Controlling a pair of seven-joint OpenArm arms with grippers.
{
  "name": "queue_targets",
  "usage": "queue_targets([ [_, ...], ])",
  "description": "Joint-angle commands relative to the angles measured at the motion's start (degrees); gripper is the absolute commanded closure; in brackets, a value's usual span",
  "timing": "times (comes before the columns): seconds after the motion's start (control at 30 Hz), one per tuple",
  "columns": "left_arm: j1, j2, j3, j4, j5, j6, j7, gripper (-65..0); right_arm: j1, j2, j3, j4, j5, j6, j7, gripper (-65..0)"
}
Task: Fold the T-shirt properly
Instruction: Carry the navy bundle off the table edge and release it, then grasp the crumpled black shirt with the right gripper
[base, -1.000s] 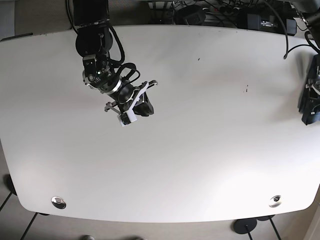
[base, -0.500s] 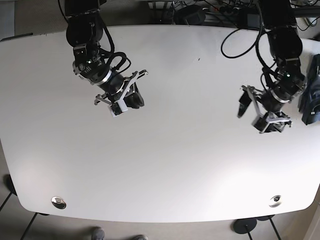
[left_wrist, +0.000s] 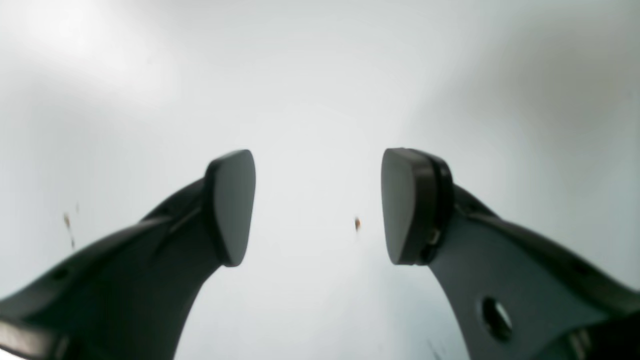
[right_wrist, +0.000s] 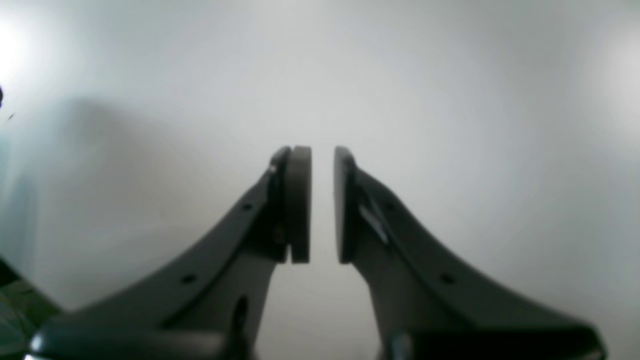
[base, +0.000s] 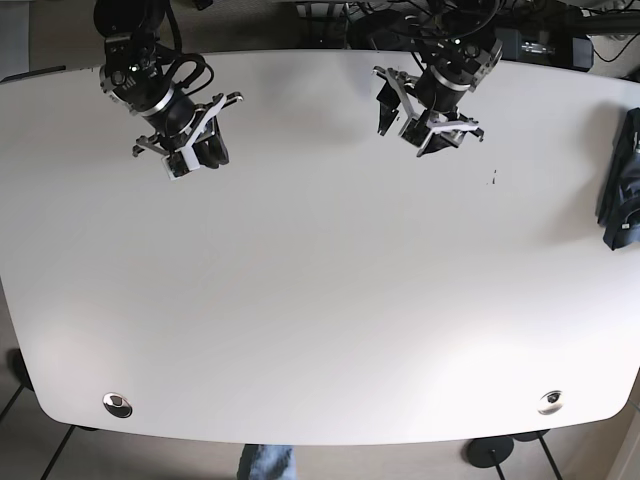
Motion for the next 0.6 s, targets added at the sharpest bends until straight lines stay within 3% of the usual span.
queue_targets([
  [0.03, 3.9, 0.0, 0.0, 2.3, -0.4, 5.4, -4.2, -36.0, -2.6, 0.4, 0.3, 2.0, 0.6, 0.25, 1.4, -7.3],
  [0.1, 6.8, 0.0, 0.0, 2.7, -0.5, 9.5, -8.0, -35.8, -5.0, 0.4, 1.0, 2.0, 0.6, 0.25, 1.5, -7.1],
  [0.23, 10.9, -1.4, 0.1, 2.6, -0.7, 15.6, -19.0, -35.8, -10.0, -3.5, 6.9, 3.2, 0.6, 0.25, 1.6, -7.1],
  [0.3, 10.6, -5.5, 1.4, 2.4, -4.2, 17.5, -19.2, -35.8, -11.4, -4.9, 9.0, 3.3, 0.6, 0.25, 1.6, -7.1],
  [0.47, 7.1, -12.4, 2.3, 2.4, -18.7, 17.6, -19.1, -35.8, -11.5, -6.9, 9.9, 3.2, 0.6, 0.25, 1.6, -7.1],
  [0.6, 7.1, -12.4, 2.3, 2.5, -21.5, 17.6, -18.4, -36.4, -7.6, -7.0, 9.7, 3.2, 0.6, 0.25, 1.5, -7.1],
])
